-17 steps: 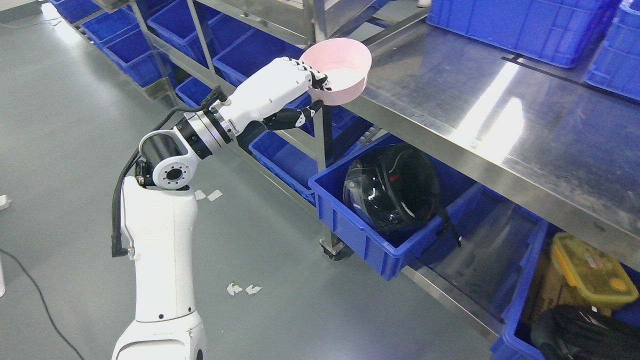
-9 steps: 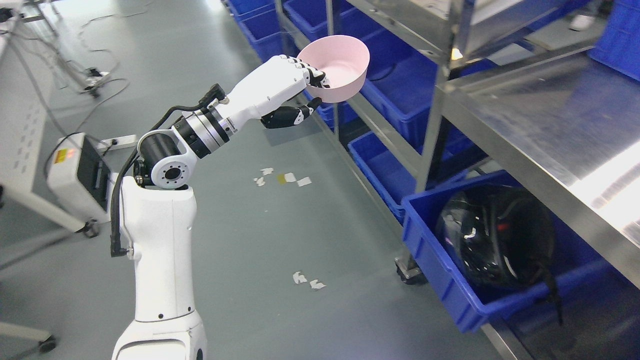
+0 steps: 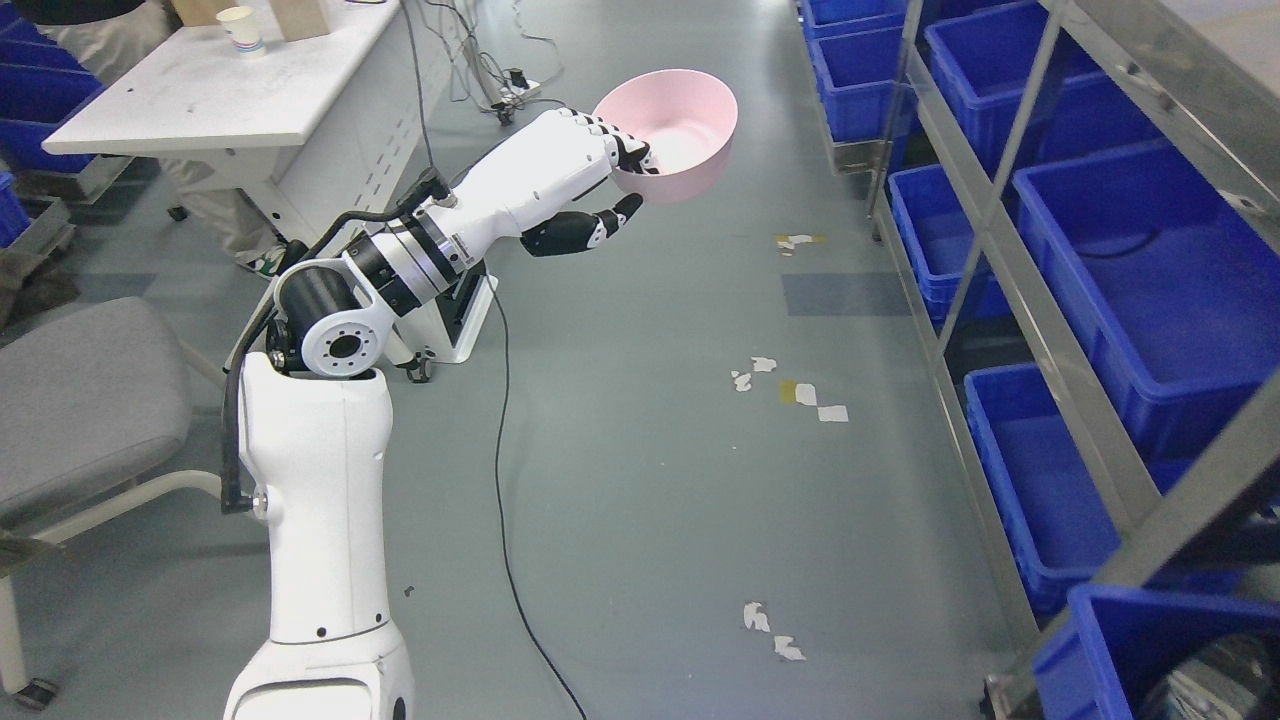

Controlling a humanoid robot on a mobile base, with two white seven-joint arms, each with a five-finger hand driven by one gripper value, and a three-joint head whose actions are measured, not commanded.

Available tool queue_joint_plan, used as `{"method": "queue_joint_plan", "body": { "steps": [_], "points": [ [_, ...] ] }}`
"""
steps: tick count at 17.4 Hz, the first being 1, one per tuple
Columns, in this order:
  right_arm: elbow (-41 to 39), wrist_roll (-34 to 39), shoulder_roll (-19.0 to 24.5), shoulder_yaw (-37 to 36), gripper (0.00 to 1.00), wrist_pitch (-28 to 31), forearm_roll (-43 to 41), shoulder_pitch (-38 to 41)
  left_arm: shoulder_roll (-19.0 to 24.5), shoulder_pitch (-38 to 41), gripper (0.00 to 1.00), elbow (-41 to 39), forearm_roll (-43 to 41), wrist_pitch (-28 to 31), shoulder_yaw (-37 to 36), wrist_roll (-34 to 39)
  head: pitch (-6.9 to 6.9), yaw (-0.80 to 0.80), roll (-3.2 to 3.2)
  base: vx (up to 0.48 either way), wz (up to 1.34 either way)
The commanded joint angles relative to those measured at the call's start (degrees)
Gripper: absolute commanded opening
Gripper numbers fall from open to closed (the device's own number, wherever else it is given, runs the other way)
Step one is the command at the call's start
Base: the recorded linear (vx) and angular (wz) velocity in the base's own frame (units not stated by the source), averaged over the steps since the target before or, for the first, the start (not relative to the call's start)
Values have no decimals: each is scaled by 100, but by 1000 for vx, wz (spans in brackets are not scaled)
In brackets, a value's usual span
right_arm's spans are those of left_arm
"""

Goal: Stack pink IKEA bowl on shelf middle layer
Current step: 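Hold the pink bowl raised in the left hand while driving to the rack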

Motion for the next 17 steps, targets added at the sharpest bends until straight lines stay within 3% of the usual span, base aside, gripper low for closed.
{"method": "queue_joint_plan", "body": {
  "steps": [1,17],
  "points": [
    [-100,3,-100,-8,100,1,1,133,100,-5,4,2,0,14,-6,-1,0,0,0,345,483],
    [-100,3,-100,-8,100,1,1,133,100,-58,4,-7,61,-4,-198,43,0,0,0,342,45]
  ]
}}
